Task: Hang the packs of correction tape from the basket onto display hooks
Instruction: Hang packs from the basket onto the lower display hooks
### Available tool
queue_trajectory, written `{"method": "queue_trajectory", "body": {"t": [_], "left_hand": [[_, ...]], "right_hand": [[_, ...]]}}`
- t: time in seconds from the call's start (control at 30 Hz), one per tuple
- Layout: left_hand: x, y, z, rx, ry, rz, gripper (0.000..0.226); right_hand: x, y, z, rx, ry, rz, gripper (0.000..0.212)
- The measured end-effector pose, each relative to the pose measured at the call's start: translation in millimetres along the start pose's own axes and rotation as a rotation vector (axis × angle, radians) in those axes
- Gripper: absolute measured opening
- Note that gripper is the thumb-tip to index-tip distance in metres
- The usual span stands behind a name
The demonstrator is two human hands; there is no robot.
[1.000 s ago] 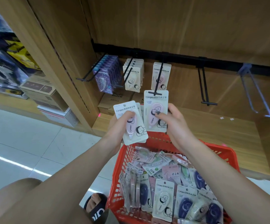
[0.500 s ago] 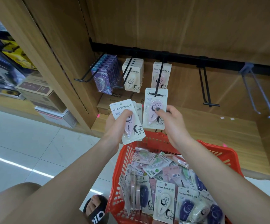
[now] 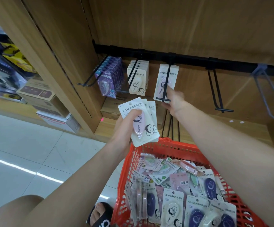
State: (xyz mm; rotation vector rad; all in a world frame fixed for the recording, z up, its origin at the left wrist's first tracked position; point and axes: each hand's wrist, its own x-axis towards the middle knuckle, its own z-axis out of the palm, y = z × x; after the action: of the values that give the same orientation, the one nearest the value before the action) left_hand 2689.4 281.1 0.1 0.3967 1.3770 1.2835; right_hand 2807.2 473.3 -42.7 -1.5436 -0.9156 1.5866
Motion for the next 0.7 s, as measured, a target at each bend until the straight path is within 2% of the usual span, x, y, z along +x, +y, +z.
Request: {"method": "queue_trajectory", "body": {"t": [0.1,0.17,0.27,0.33,0.43,0.5,0.7], "left_hand": [[2,1,1,-0.030,-0.026,-0.024,0.023],[2,0,2,-0.054,-0.048,-0.042,0.025],[2,-1,3,-0.064,-0.066,-0.043,0.028],[2,-2,5,-0.057,-0.066,-0.036,0.030],[-2,-3,7,-0.061,-0.063,-0.027,0.031],[-4,-3,7,-0.037,-0.071,-0.013,0.033],[-15,-2,-2,0.012,-0.129,-0.017,0.029]], "right_hand": [[-8,6,-3,-0.024,-0.003,0.049,0.066],[-23,15,-13,-0.090,0.036,0.054,0.071],[-65,27,-29,-0.095,-0.064,0.076,0.059],[-98,31,-37,-0.016,-0.250,0.114,0.043],[-133,36,-45,-0.021,-0.491,0.108,0.036],[-140,40,-46,-0.022,-0.531,0.103,0.030],[-141,50,-45,0.047,-0.499,0.165,0.024]]}}
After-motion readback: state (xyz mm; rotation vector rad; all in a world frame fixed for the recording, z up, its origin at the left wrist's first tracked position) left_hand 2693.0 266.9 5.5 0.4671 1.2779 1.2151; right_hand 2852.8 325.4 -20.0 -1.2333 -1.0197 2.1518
